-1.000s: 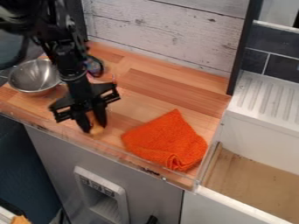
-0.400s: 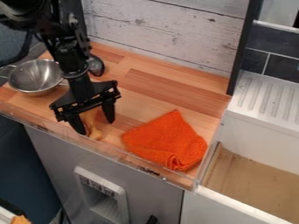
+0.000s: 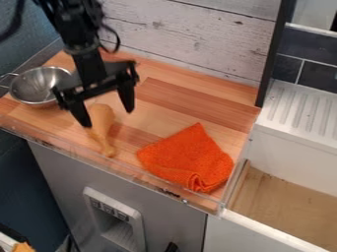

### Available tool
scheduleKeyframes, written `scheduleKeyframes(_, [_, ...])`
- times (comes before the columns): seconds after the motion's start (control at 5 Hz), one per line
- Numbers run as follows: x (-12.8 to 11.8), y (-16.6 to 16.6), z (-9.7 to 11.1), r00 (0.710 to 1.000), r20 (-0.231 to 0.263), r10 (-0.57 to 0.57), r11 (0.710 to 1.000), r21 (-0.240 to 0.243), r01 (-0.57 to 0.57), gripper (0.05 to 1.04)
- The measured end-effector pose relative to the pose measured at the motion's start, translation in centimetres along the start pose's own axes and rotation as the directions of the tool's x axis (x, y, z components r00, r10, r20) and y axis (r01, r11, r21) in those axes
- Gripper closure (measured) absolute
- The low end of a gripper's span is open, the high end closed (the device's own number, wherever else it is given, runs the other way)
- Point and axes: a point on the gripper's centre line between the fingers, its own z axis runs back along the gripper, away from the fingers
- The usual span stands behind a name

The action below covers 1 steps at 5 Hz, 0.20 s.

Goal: Move the chicken drumstick to the bottom middle of the table

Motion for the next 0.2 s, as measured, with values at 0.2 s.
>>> scheduleKeyframes(0.2, [-0.09,-1.62,3.18,0.997,0.075,-0.03,0.999,-0.021,0.032,0.083])
